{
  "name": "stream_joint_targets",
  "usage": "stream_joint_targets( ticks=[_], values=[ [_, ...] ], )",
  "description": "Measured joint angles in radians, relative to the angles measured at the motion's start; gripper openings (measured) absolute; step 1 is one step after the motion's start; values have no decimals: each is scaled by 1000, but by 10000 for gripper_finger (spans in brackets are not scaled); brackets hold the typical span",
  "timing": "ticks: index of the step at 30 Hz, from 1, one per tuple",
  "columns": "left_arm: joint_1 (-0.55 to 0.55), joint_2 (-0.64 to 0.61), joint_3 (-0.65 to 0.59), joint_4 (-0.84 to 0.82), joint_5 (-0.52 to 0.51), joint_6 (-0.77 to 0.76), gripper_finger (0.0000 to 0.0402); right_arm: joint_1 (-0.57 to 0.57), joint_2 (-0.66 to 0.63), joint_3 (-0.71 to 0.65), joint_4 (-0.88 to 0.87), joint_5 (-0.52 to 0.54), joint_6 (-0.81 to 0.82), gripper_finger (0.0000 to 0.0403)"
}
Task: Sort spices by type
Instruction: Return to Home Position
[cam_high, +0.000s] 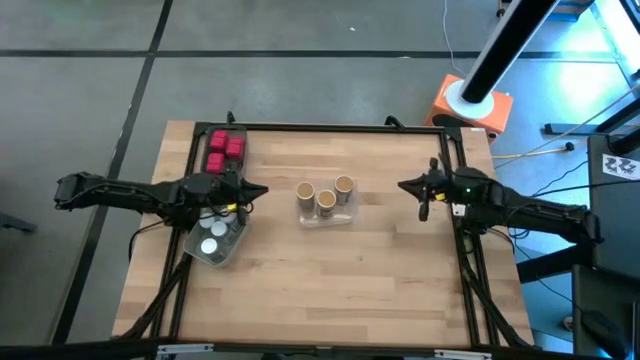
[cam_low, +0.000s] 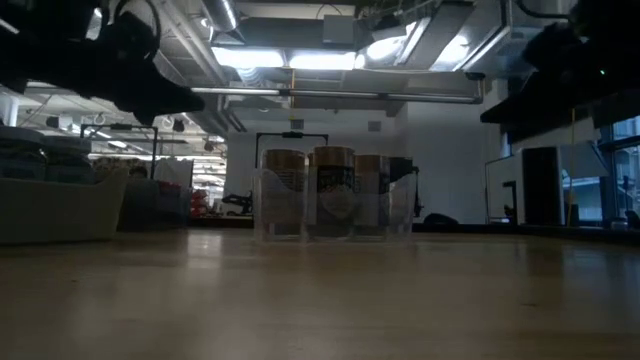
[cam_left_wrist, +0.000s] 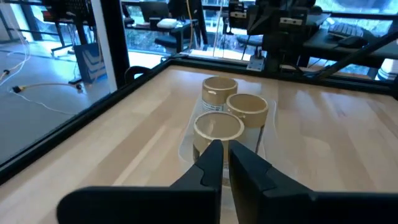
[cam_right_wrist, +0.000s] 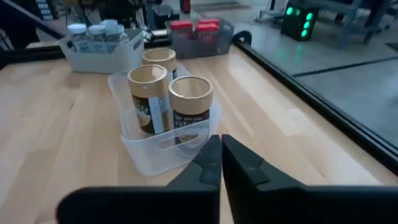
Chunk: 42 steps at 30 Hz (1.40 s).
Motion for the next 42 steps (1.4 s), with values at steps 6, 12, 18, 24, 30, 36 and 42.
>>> stream_joint_targets(
  ticks=[6,12,18,24,30,36,42],
  values=[
    [0,-94,-63,3,0,-10,7,-3,-148,-82,46,10,42,9],
    [0,-181,-122,6,-1,-18,4,-3,-262,-154,54,8,53,20],
    [0,-283,-172,-1,-4,-22,4,-2,-348,-200,53,0,78,21],
    [0,-367,-171,-49,-8,-8,4,-2,-377,-208,60,-5,78,21],
    [0,-438,-171,-106,-8,2,3,-2,-377,-209,58,-20,85,21],
    [0,-534,-171,-128,-9,29,3,-2,-377,-209,56,-24,85,21],
    [0,-578,-171,-170,-34,51,3,-2,-377,-210,54,-25,84,21]
  ],
)
